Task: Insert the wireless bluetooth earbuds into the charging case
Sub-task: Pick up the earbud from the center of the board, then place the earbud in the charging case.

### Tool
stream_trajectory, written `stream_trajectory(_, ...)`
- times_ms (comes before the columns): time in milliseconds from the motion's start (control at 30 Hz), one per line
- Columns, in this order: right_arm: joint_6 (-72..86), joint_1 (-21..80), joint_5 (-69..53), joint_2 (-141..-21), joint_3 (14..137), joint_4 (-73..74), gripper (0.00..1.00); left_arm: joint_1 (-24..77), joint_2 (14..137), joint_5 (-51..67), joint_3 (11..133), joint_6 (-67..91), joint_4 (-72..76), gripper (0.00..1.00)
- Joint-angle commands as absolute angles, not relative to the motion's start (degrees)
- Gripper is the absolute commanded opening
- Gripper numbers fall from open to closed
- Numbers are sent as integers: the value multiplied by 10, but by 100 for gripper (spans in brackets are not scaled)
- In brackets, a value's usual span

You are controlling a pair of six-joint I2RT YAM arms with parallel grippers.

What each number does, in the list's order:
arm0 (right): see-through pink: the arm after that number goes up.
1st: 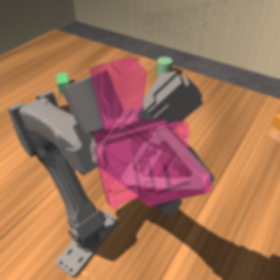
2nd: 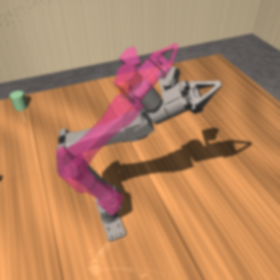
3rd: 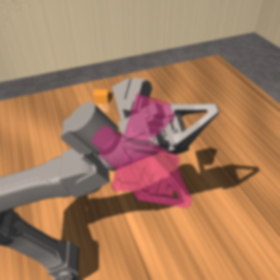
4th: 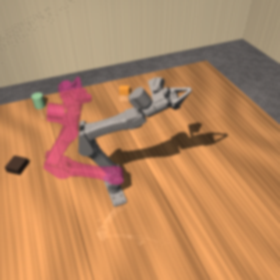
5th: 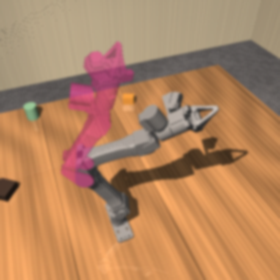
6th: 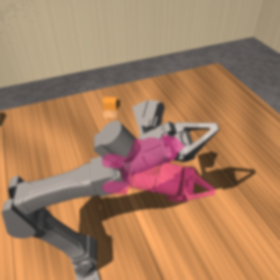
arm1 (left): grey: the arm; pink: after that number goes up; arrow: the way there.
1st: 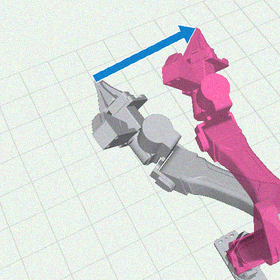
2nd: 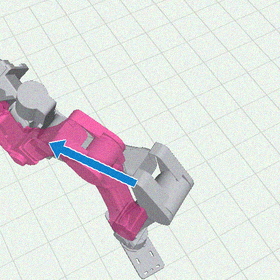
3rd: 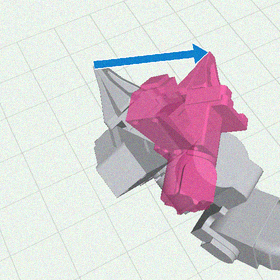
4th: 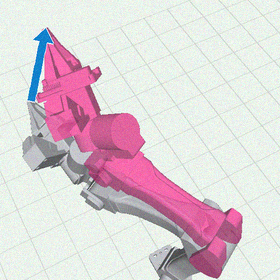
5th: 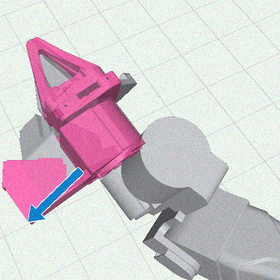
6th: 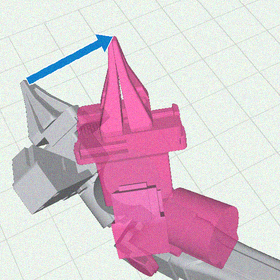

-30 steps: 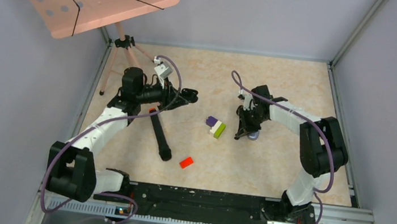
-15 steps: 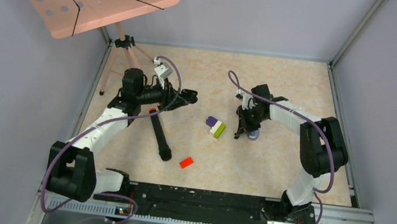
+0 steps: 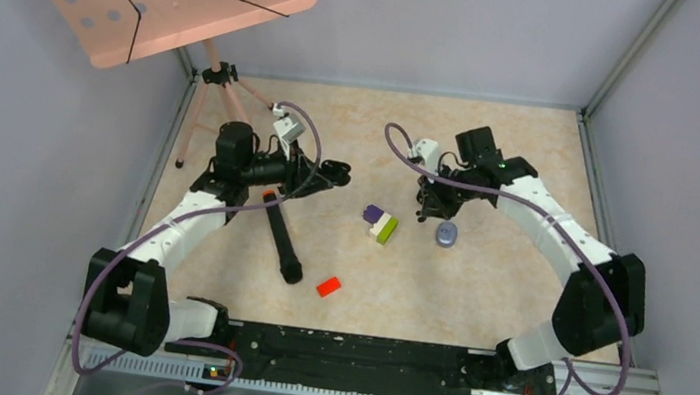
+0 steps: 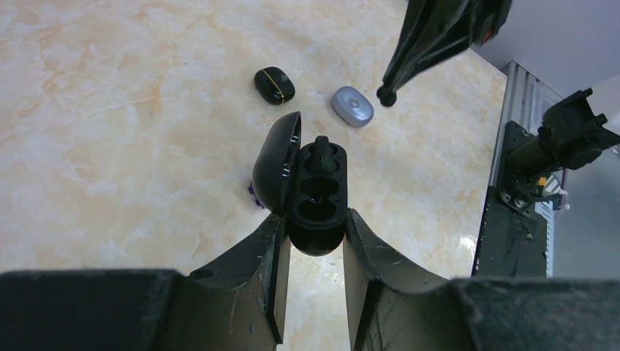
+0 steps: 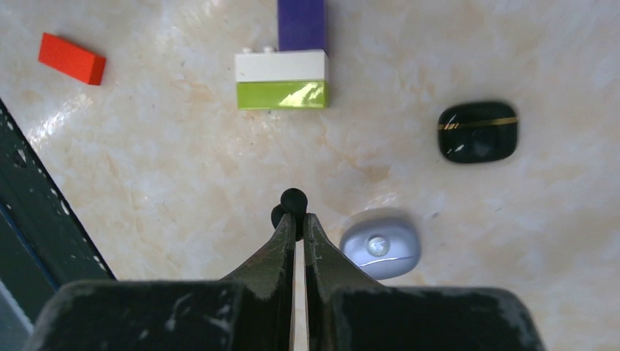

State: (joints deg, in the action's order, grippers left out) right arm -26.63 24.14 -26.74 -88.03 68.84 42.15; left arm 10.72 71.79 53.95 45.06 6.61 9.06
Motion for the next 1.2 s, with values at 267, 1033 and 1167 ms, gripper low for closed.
stream_trajectory(267, -503, 345, -331, -830, 954, 529, 0, 153, 731, 632, 488, -23, 114, 0)
stream_trajectory(1033, -535, 449, -315, -929, 1074, 536, 0, 189, 732, 645, 584, -214, -50, 0)
stream_trajectory(1167, -535, 452, -312, -930, 1070, 532, 0, 192, 731, 645, 587, -225, -59, 0)
